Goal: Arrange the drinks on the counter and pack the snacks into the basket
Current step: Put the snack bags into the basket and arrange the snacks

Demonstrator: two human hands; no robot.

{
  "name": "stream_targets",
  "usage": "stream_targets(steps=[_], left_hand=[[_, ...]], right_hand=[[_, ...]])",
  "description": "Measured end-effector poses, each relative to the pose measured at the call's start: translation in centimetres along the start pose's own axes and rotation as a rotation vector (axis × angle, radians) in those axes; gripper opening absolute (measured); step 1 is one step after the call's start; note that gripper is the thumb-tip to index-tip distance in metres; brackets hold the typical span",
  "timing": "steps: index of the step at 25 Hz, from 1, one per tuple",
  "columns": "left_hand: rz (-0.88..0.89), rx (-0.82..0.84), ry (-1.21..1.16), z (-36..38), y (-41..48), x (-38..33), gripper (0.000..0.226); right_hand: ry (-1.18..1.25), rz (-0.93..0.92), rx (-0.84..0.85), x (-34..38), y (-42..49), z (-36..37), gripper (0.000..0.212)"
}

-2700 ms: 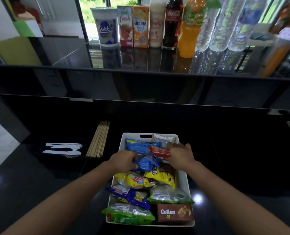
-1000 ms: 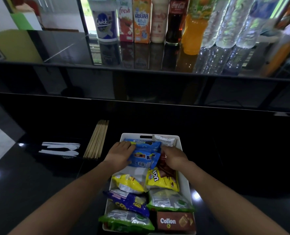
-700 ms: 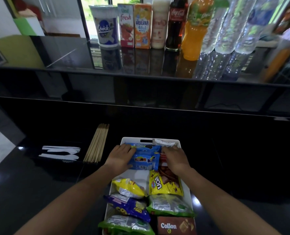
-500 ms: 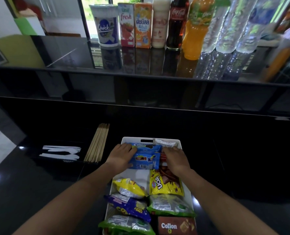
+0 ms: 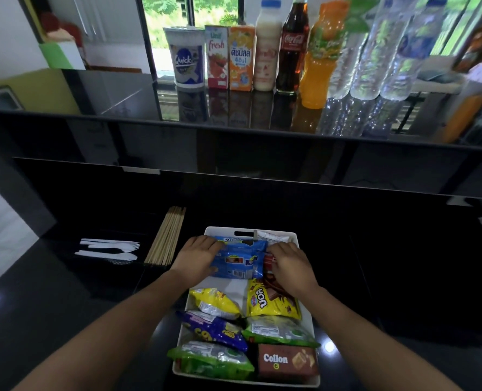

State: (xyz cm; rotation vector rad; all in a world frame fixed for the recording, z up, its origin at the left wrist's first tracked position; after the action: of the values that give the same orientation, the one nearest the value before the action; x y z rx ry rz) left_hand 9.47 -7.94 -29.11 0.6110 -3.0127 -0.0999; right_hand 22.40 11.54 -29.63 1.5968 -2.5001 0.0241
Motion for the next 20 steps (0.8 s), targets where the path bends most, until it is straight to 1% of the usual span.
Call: stream_targets(steps=[4,7,10,12,13,15,16,20], left_hand=[[-0.104,-0.058,-0.071,-1.9,-1.0,-0.1,0.041],[-0.152,-0.033,-0.256,-2.9,-2.2,-0.4,0.033],[-0.105,0.145,-0.488,-3.1,-3.8,-2.2,0.036],[-0.069,0.272,-0.547,-2.8,-4.7,-3.4,0.039],[-0.069,0.301,-0.559,-2.7,-5.2,-3.9,0.039],[-0.094,0.308,-0.572,-2.7,-5.8,-4.2,0.038],[-0.110,0.303,-0.577,-2.8,-6.0,-4.2,0.039],[-0.180,0.319,-0.601,-2.9,-6.7,-4.0,0.048]], right_hand=[[0.075,-0.010,-0.033,1.7,-1.6,-1.5,0.036],[0.068,-0.020,0.000,2.5,-3.3,-1.4,0.028],[0.070,-0.013,0.119,2.5,-4.7,-0.5,0.030],[0.082,0.003,0.234,2.0,-5.2,0.4,0.036],[0.090,0.010,0.301,1.7,-5.5,0.7,0.041],[0.081,0.010,0.423,1.3,-6.0,1.2,0.051],[0.061,-0.008,0.457,1.1,-6.0,1.3,0.053],[-0.023,-0.071,0.480,1.2,-5.5,1.5,0.047]])
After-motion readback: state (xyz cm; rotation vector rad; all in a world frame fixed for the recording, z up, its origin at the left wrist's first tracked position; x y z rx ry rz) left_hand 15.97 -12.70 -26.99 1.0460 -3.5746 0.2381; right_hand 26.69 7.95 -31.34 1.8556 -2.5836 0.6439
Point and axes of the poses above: each hand's wrist, its own y-axis towards the middle knuckle, its own z-axis out of the palm, x = y × z, the point moved 4 cm from there along y, towards the middle knuckle, and after that the axes turned 10 degrees about z, right-handed, at the moved point
